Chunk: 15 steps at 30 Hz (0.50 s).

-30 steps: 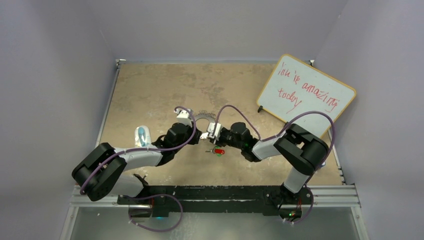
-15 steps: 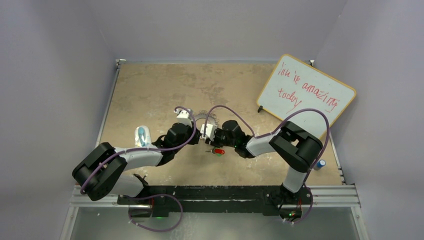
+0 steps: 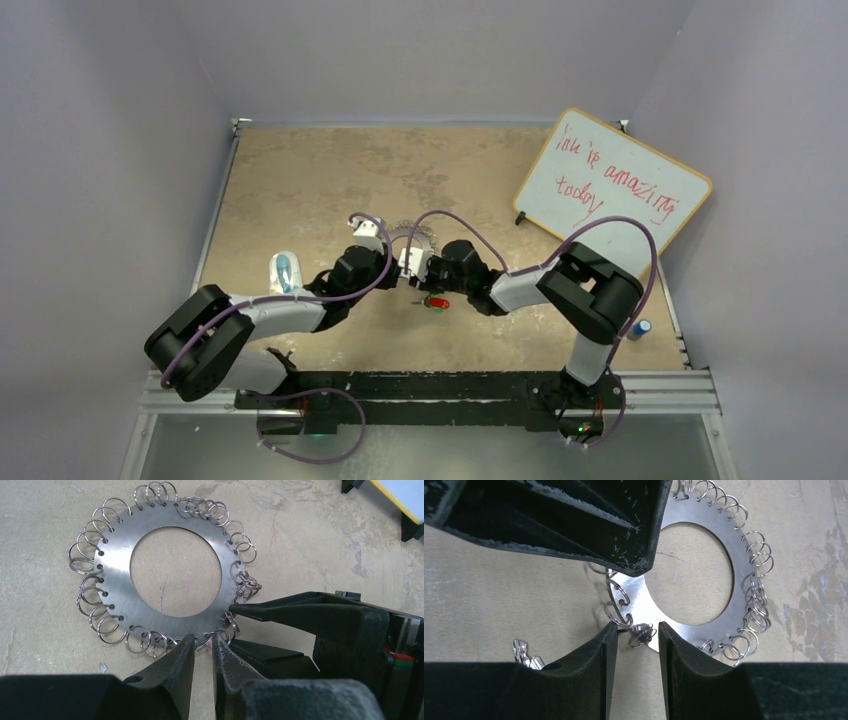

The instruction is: Put the keys on the keyring

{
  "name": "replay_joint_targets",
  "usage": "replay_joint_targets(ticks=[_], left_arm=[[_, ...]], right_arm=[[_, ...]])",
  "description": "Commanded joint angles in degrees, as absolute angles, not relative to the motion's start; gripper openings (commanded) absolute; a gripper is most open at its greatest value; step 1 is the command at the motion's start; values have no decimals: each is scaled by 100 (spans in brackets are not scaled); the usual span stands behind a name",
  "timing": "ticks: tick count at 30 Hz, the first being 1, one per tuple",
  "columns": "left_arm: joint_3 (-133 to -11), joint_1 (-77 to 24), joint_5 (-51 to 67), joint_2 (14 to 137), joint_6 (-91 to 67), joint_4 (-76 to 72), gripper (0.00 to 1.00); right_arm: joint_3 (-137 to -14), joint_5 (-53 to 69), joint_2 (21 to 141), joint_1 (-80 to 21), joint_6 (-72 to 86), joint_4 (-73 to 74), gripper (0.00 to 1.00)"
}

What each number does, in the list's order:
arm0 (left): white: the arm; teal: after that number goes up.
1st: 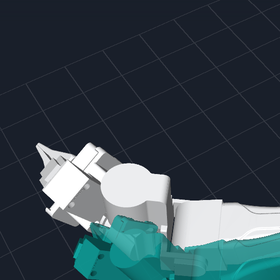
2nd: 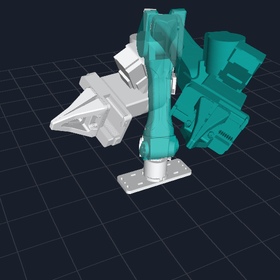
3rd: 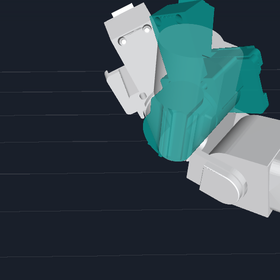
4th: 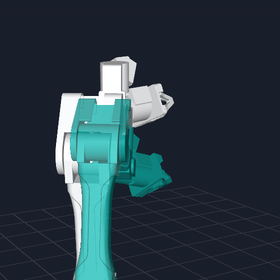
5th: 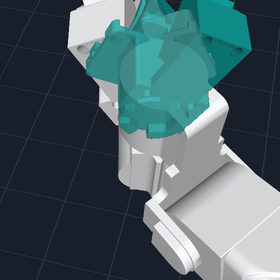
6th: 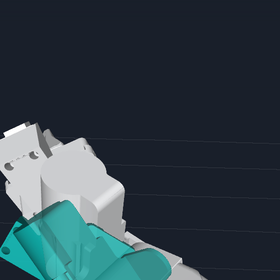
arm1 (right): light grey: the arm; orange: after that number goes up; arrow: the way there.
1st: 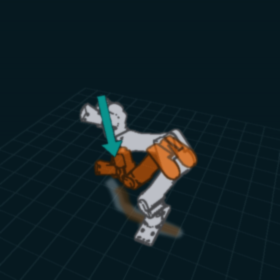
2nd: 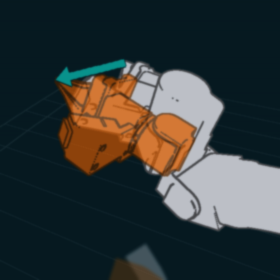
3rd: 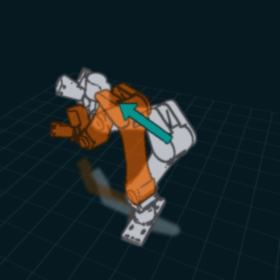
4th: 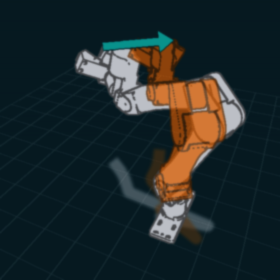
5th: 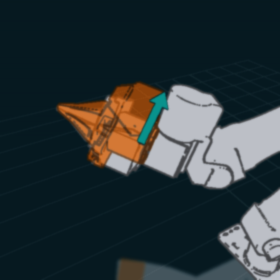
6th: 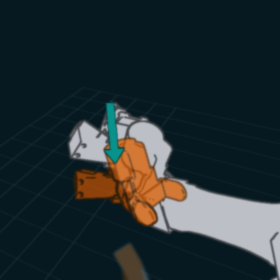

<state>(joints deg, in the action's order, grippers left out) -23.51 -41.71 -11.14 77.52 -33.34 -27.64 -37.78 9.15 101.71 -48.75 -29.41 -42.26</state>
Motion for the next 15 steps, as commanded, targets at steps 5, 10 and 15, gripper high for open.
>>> replay_joint_targets(ticks=[5, 10, 15], left_arm=[[-2349, -4189, -1213, 7704, -3232, -2791, 17], [-2350, -4184, -1210, 7683, -3231, -2790, 17], [-2361, -4184, -1204, 7652, -3223, -2781, 17]], right_arm=[[-3377, 1499, 9801, -4799, -2520, -4339, 41], [-2982, 1915, 9720, -4641, -1909, -5135, 40], [-2922, 1843, 9829, -4614, -1794, -5356, 38]])
